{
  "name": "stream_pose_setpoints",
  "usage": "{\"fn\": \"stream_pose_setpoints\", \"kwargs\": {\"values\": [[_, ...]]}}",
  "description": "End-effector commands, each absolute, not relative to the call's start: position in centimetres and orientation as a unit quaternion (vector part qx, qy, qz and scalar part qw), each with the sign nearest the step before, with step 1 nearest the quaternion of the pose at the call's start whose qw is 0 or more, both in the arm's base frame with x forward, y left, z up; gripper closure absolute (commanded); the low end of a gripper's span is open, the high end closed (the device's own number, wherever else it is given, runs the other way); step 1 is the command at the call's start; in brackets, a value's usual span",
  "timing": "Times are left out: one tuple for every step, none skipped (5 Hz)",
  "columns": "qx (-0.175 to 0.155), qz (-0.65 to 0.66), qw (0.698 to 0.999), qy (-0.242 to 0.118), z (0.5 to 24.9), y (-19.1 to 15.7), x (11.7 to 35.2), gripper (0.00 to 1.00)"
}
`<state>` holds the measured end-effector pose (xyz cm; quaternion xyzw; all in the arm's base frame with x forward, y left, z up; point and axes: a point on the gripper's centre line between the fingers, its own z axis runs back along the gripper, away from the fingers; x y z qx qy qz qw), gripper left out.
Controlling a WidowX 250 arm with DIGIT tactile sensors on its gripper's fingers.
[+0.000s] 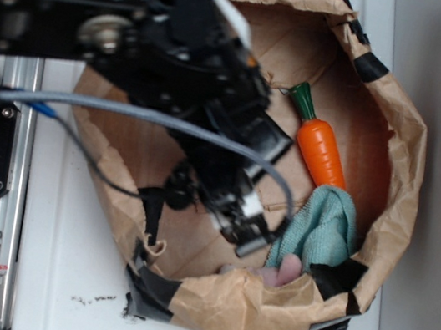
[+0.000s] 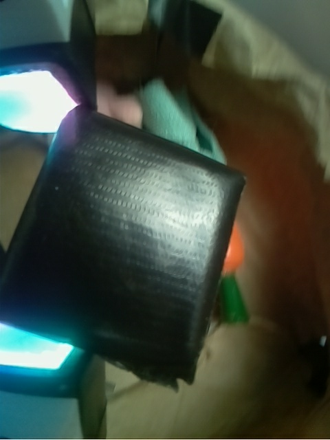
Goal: Grab the black box.
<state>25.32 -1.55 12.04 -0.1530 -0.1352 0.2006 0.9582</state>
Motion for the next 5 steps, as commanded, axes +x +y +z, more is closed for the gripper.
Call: {"fn": "stream_pose_setpoints", "kwargs": {"values": [[-0.101, 0.206, 0.969, -0.096, 15.0, -1.4, 27.6, 1.0], [-0.052, 0.225, 0.968, -0.094, 15.6, -0.3, 27.0, 1.0], [-0.034, 0.249, 0.966, -0.06, 16.0, 1.3, 26.5, 1.0], [-0.037, 0.25, 0.966, -0.051, 16.5, 1.5, 25.9, 1.0], [-0.037, 0.251, 0.966, -0.048, 16.3, 1.3, 25.7, 1.0]]}}
